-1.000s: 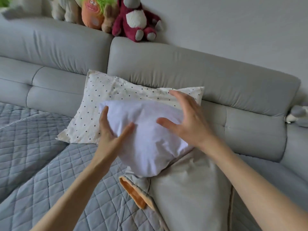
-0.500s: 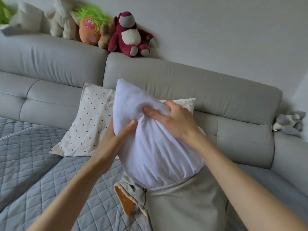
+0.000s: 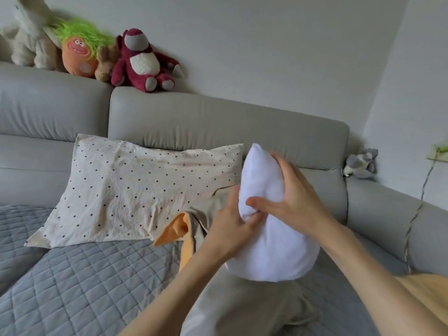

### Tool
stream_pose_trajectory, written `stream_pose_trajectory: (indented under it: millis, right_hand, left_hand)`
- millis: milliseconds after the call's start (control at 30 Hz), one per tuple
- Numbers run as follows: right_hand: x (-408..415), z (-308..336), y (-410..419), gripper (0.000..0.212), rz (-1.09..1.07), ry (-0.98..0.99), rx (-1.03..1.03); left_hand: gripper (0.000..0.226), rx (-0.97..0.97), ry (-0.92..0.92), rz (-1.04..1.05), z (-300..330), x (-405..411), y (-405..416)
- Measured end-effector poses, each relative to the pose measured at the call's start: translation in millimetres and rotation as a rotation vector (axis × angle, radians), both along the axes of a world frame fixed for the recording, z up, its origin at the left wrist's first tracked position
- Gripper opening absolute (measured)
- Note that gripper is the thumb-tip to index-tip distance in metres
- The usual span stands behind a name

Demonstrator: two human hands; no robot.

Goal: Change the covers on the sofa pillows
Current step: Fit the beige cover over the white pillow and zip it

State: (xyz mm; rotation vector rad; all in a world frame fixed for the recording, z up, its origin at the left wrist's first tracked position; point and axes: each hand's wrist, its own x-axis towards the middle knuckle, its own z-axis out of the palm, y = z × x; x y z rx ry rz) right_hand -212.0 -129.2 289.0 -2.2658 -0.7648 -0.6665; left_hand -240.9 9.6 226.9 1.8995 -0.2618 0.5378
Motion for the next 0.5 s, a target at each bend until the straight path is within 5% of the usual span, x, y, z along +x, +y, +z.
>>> stream_pose_trajectory:
  millis: [100, 200, 267, 367, 500]
  right_hand:
    - [6.9, -7.4, -29.7, 0.095, -0.042, 0.218, 0.065]
    - [5.6, -13.0, -51.5, 0.072, -0.013, 0.313, 0.224]
    - [0.0, -25.3, -50.0, 0.065, -0.031, 0.288, 0.221]
    - [-9.0, -49.4, -30.0, 0.067, -0.067, 0.220, 0.109]
    - [-25.0, -64.4, -4.3, 0.049, -0.008, 0.121, -0.049]
  left_hand:
    - [0.059, 0.011, 0.167, -0.294, 0.8, 1.0, -4.1]
    - [0.039, 0.008, 0.224, -0.493, 17.8, 0.5, 17.6]
    - [0.027, -0.049, 0.177, -0.250, 27.1, 6.5, 34.9]
    - [0.017, 0.189, 0.214, 0.152, 12.3, 22.5, 67.4]
    - [0.026, 0.304, 0.414, 0.126, -18.6, 15.3, 91.8]
